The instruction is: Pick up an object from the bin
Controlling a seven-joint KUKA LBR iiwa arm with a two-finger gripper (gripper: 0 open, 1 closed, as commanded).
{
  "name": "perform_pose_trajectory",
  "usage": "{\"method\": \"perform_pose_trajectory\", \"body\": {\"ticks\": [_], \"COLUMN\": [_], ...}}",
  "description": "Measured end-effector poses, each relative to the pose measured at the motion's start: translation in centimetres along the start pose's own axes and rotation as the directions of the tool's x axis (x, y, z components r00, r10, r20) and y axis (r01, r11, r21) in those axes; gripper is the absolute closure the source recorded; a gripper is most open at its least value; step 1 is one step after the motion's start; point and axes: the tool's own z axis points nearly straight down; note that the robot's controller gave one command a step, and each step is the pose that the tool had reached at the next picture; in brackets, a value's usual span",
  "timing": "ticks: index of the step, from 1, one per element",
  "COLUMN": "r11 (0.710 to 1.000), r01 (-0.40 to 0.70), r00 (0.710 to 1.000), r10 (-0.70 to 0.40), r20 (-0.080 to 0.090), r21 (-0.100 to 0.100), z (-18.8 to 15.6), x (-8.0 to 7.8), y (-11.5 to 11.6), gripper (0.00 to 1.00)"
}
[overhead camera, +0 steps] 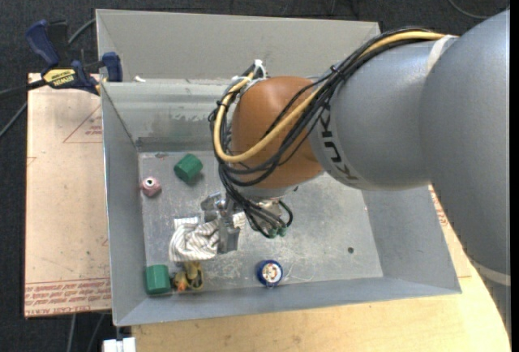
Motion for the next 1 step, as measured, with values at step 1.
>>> {"method": "perform_pose_trajectory", "body": {"ticks": [1], "r11": [1.0], "r01": [0.006], "r00": [1.0], "r10": [-0.006], "r20": [-0.007], "r21": [0.001], "z": [-5.75], "x": [-0.02], "y": [0.32], "gripper": [1.0]}}
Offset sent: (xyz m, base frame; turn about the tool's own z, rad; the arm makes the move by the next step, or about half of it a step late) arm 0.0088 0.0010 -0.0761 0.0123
